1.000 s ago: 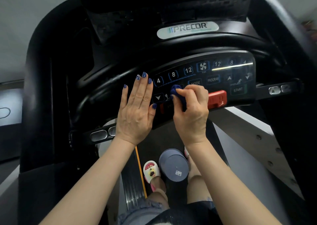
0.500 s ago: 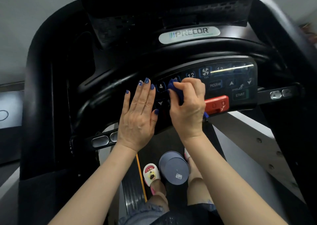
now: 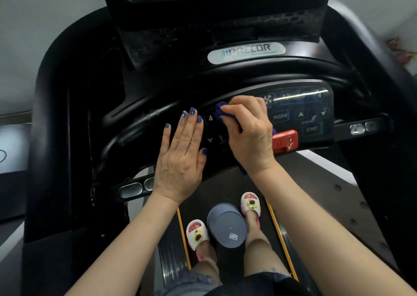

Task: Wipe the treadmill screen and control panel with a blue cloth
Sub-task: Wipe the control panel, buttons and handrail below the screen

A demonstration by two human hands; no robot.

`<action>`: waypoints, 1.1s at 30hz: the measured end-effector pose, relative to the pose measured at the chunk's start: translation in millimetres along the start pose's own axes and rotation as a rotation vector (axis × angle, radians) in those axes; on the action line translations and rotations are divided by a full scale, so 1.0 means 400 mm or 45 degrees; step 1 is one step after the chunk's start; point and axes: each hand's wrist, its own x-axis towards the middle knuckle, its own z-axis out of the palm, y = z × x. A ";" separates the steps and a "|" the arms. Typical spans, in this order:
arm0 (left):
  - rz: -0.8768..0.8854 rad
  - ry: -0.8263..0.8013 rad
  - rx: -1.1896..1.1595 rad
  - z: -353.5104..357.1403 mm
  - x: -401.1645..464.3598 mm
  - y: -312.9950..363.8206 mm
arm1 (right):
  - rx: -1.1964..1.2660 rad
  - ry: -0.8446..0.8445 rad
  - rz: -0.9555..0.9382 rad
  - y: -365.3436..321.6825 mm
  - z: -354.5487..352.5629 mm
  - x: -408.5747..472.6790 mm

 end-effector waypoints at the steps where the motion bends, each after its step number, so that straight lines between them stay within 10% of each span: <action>1: 0.001 -0.003 -0.005 0.000 -0.001 0.000 | 0.010 -0.013 -0.027 -0.007 0.008 0.002; 33: 0.036 0.002 0.026 0.010 0.014 0.016 | 0.021 -0.126 -0.107 0.064 -0.034 0.033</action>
